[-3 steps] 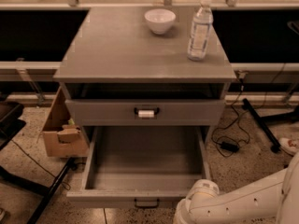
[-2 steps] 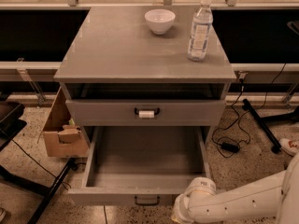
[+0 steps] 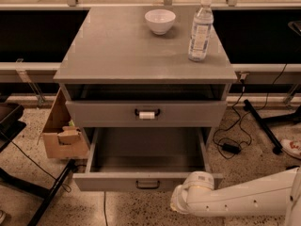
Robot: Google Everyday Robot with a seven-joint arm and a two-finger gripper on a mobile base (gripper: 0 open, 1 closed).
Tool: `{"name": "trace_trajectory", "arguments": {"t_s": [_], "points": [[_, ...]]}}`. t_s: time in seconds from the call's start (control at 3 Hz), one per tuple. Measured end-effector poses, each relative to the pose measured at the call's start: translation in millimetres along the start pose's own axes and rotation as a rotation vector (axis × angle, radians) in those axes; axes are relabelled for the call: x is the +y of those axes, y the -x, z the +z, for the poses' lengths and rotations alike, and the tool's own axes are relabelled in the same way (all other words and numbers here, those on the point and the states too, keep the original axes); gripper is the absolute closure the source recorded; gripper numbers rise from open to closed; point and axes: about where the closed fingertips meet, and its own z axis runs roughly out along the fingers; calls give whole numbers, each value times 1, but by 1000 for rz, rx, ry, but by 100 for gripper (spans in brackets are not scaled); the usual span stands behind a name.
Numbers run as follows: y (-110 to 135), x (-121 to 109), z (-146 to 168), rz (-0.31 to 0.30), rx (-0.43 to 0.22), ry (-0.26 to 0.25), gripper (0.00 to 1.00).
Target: Close middle drawer
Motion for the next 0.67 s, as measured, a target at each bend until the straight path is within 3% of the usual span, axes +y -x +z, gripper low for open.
{"name": "trace_trajectory", "arguments": {"t_s": [0.33, 0.67], "points": [[0, 0, 0, 0, 0, 0, 100], [-7, -28, 7, -20, 8, -38, 100]]}}
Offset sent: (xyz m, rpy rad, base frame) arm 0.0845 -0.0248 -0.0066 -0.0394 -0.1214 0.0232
